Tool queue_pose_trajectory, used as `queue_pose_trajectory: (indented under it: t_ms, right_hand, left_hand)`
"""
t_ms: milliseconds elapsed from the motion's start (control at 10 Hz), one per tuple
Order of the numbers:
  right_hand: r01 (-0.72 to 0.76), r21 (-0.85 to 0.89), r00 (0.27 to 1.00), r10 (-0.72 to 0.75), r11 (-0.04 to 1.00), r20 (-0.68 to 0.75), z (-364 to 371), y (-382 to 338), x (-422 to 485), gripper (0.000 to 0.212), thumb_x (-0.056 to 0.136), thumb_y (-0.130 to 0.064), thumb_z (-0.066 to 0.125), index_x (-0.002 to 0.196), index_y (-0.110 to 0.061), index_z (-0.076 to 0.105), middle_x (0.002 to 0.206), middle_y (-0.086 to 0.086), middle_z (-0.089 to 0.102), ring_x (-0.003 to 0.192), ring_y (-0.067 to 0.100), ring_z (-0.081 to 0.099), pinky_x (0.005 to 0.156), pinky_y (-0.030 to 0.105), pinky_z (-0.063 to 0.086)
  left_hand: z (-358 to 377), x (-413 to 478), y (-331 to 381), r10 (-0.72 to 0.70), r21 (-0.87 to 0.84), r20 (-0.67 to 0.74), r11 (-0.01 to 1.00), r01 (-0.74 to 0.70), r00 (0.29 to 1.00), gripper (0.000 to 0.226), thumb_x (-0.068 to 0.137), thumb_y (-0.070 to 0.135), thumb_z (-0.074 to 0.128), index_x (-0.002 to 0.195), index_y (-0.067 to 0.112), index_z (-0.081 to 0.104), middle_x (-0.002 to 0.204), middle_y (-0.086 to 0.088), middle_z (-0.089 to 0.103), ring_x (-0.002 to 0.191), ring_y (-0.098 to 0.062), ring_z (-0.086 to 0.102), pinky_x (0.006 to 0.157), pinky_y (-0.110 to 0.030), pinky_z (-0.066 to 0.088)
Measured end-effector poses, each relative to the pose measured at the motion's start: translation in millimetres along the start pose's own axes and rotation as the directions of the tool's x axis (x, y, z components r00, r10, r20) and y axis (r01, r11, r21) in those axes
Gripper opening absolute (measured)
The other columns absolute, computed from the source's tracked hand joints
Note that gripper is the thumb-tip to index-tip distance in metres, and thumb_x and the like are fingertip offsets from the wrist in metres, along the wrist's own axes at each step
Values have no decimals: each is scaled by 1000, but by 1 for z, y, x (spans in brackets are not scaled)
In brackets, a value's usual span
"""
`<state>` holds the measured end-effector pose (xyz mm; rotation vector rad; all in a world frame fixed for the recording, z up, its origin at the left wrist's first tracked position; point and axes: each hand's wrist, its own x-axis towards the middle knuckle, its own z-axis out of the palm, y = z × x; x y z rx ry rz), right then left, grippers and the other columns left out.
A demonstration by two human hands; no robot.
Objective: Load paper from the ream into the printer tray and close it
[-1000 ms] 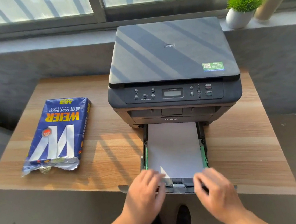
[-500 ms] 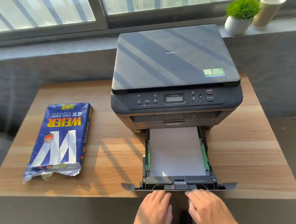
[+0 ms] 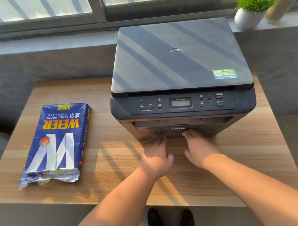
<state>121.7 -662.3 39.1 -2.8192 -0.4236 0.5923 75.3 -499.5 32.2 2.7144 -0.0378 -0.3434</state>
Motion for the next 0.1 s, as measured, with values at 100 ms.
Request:
queue_pose_trajectory:
  t_ms: [100]
  right_hand:
    - [-11,13,999,11,1000,41,5,2,-3,67,86,-20,59,148,-13,33,150,9,37,138,29,34,112,43,37]
  left_hand:
    - [-1,0,-6,-6,5,-1,1000,6,1000,64,87,29,56,143,3,36,147,-19,42,139,-33,33,116,-39,19]
